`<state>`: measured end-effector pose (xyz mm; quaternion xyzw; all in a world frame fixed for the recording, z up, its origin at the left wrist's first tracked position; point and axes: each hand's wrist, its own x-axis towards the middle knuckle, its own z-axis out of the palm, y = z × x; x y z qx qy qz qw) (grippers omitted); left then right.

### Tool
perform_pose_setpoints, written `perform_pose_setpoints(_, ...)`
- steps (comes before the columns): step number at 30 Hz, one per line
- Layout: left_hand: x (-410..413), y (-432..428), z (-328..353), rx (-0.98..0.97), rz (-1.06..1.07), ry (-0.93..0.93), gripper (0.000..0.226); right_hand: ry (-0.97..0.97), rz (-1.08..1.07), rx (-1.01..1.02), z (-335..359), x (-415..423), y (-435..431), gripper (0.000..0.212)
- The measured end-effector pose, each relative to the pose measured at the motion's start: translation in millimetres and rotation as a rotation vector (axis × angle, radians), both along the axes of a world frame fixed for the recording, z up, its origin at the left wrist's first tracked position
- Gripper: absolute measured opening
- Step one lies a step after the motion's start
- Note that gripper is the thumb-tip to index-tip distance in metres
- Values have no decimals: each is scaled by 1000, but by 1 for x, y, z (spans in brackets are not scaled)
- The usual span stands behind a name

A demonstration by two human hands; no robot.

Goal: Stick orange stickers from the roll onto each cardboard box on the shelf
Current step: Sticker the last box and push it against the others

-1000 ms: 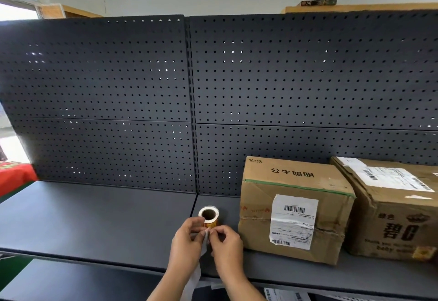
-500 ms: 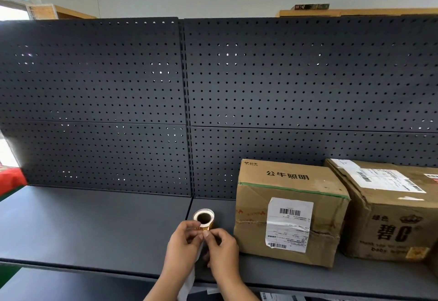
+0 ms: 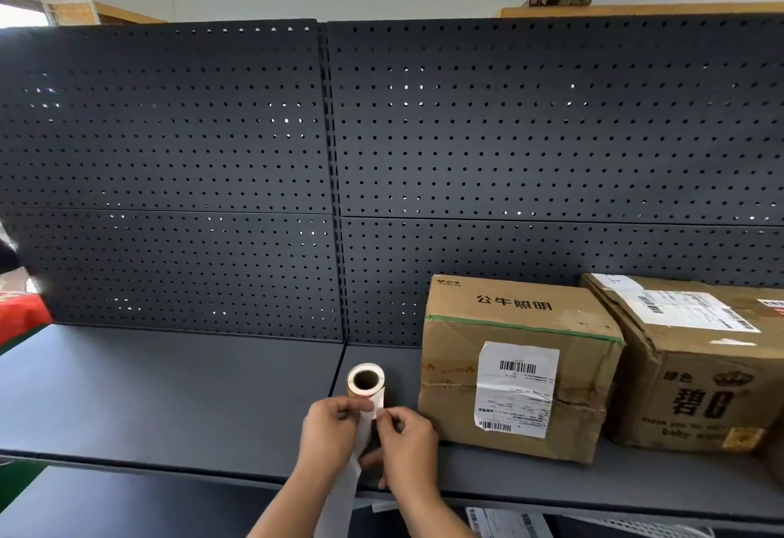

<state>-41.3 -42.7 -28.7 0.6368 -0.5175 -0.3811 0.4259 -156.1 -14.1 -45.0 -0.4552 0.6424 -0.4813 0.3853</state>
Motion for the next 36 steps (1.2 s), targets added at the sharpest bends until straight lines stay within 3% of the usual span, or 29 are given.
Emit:
perform_pose_setpoints(3, -3, -1, 2, -15, 6, -24, 31, -42, -5, 21, 7, -4, 6, 30)
perform_pose_setpoints(11, 4, -12, -4, -4, -9, -62, 42, -26, 18, 67, 24, -14, 19, 31)
perform_pose_setpoints(19, 4, -12, -1, -37, -2, -69, 33, -23, -17, 48, 28, -12, 25, 35)
perform_pose_setpoints(27, 17, -12, -1, -8, -4, -134, 48, -103, -69, 53, 35, -11, 29, 28)
perform_pose_setpoints(32, 17, -13, 2, 23, 10, -171, 43, 23, -87, 22, 44, -16, 38, 26)
perform_pose_setpoints(36, 14, -11, 9, 28, -8, -251, 38, 349, -74, -80, 46, -21, 40, 31)
